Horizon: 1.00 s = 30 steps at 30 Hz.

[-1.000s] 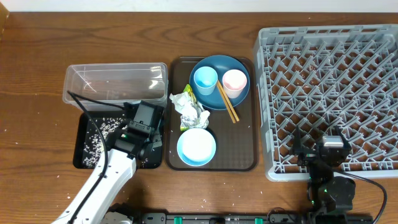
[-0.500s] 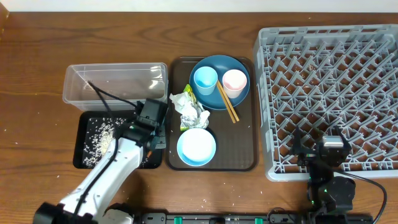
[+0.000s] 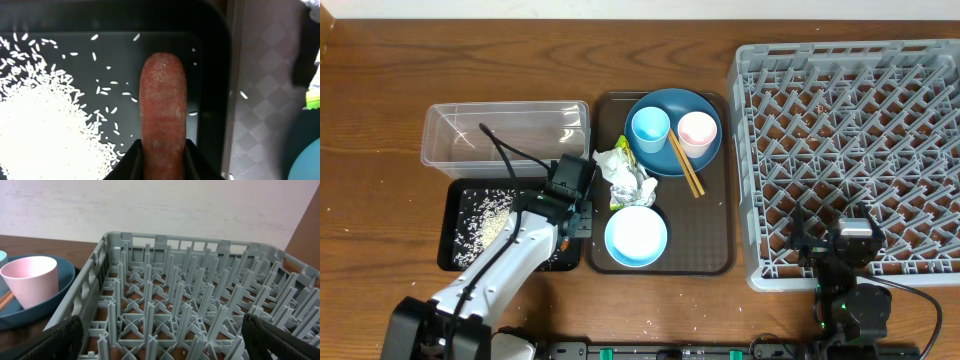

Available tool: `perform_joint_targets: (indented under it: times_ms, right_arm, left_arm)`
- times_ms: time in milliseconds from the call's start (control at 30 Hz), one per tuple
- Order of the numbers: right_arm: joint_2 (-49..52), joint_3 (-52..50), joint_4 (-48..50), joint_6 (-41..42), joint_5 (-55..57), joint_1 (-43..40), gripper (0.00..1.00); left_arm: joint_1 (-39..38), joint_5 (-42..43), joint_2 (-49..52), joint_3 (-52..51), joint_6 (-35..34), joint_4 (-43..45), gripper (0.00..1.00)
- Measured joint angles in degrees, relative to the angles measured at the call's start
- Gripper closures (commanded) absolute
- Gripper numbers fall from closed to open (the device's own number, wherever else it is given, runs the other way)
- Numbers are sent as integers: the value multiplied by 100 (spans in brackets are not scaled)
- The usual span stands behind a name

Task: Sort waste into correct bins and load items into the dishwasher rack
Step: 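Carry the carrot with the left gripper over the black tray, then release the carrot onto the black tray and raise the left gripper, then move the left gripper to the foil wrapper and grasp it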

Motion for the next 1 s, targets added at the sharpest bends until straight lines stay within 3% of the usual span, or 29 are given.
perform_joint_targets:
  times_ms: [233, 633, 1000]
  right_arm:
    - [0, 0, 0, 2, 0, 0, 1]
    - [0, 0, 0, 0, 0, 0, 1]
    - [0, 0, 0, 0, 0, 0, 1]
  left_arm:
    - [0, 20, 74, 0, 22, 50, 78]
    - [0, 35, 13, 2, 85, -140, 61]
    - [0, 306, -1357, 243, -13, -308, 55]
